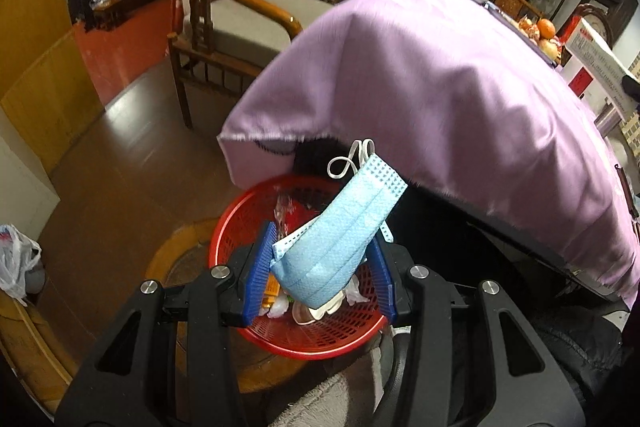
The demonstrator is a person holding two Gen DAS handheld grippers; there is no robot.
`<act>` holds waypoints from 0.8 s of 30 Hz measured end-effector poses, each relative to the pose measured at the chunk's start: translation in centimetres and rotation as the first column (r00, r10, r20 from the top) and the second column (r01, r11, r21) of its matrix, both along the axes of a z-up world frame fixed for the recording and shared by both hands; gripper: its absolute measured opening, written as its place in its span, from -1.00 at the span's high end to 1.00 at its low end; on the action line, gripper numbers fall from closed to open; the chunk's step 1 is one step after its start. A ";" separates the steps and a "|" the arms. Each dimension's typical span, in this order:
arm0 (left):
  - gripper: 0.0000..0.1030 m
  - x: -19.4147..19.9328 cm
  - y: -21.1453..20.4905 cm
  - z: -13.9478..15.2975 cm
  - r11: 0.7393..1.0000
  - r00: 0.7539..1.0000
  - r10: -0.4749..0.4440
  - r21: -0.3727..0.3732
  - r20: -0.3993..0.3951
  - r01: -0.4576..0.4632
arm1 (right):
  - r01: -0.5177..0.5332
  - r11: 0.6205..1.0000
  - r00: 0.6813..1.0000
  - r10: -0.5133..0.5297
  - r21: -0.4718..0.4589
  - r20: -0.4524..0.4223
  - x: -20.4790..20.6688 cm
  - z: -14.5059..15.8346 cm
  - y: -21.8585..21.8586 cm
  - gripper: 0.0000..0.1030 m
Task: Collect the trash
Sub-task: 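Carry the mask and medicine box over the red wastebasket and open both tools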
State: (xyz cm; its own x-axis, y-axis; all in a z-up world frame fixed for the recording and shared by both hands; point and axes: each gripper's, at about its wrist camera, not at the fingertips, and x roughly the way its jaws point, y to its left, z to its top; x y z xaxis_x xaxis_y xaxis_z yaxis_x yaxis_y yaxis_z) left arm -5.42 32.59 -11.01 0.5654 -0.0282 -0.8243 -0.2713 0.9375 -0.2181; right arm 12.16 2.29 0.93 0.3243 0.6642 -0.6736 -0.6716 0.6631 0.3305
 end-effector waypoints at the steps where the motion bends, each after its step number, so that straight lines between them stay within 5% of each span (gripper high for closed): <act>1: 0.09 0.0 0.0 -0.2 1.000 1.000 -0.002 0.003 -0.007 0.002 | -0.015 1.000 1.000 0.015 -0.001 -0.005 -0.2 -0.1 0.6 0.58; 7: -0.59 -0.6 0.1 0.5 0.996 0.999 0.032 0.081 0.019 -0.033 | -0.093 0.996 0.995 0.093 0.005 -0.040 -1.4 -0.6 3.2 0.58; 14: -0.78 -1.7 2.5 2.0 0.986 0.988 0.133 0.087 0.077 -0.140 | -0.218 0.976 0.973 0.217 -0.002 -0.075 -3.9 -1.7 7.3 0.58; 21: -0.84 -3.6 5.7 3.9 0.948 0.946 0.280 0.108 0.160 -0.299 | -0.387 0.922 0.913 0.378 -0.033 -0.151 -6.7 -5.3 13.9 0.55; 24: -0.86 -4.0 6.1 4.6 0.938 0.935 0.302 0.115 0.187 -0.326 | -0.425 0.900 0.900 0.410 -0.094 -0.146 -7.3 -7.3 16.6 0.17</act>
State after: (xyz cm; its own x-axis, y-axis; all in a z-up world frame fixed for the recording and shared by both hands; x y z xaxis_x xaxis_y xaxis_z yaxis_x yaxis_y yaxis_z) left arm -9.46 38.74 -6.41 0.6535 0.2833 -0.7020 -0.5288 0.8344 -0.1555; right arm 4.85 18.85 -6.36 -0.0531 0.6318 -0.7733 -0.8557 0.3705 0.3614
